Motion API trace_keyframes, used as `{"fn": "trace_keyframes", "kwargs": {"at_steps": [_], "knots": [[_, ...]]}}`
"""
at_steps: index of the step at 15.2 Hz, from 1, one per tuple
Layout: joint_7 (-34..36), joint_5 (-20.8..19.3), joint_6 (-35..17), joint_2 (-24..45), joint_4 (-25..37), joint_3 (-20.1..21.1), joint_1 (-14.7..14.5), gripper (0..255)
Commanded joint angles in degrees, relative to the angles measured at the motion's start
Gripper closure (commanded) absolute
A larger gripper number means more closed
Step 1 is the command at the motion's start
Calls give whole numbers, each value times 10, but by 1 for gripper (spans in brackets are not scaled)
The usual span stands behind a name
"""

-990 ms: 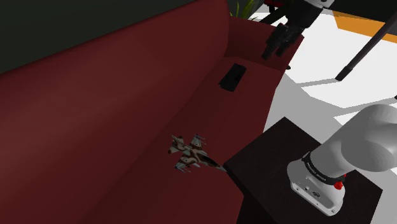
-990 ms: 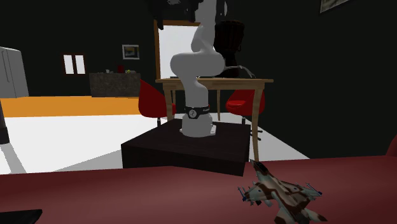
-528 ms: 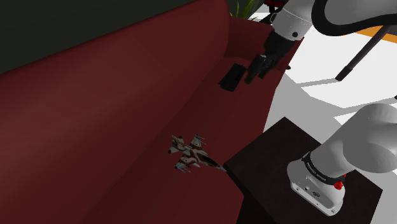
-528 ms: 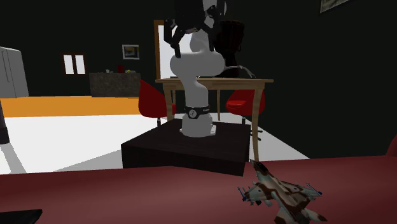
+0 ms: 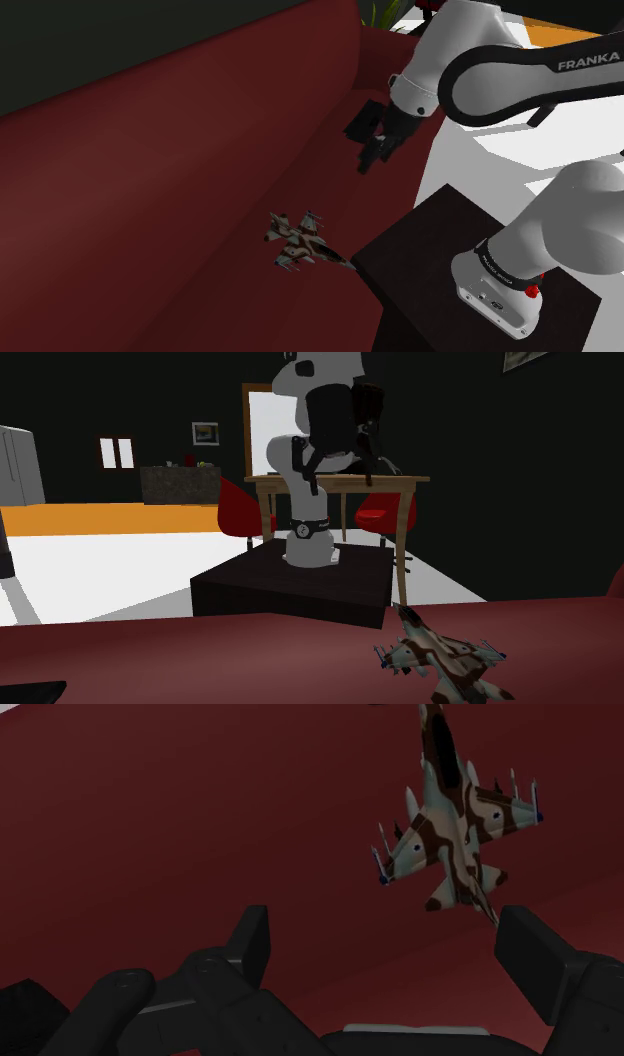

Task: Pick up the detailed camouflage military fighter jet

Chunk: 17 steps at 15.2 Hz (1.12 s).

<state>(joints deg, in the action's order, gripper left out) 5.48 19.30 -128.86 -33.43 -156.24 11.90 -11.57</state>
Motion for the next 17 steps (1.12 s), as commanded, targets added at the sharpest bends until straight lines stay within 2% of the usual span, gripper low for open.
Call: {"fn": "trace_keyframes", "kwargs": {"at_steps": [1,9,17], "knots": [[-2,14,-36,27,-12,10,-10,0],[-1,80,-196,185,-24,62,-64,0],[-10,132,-347,383,16,105,-110,0]]}}
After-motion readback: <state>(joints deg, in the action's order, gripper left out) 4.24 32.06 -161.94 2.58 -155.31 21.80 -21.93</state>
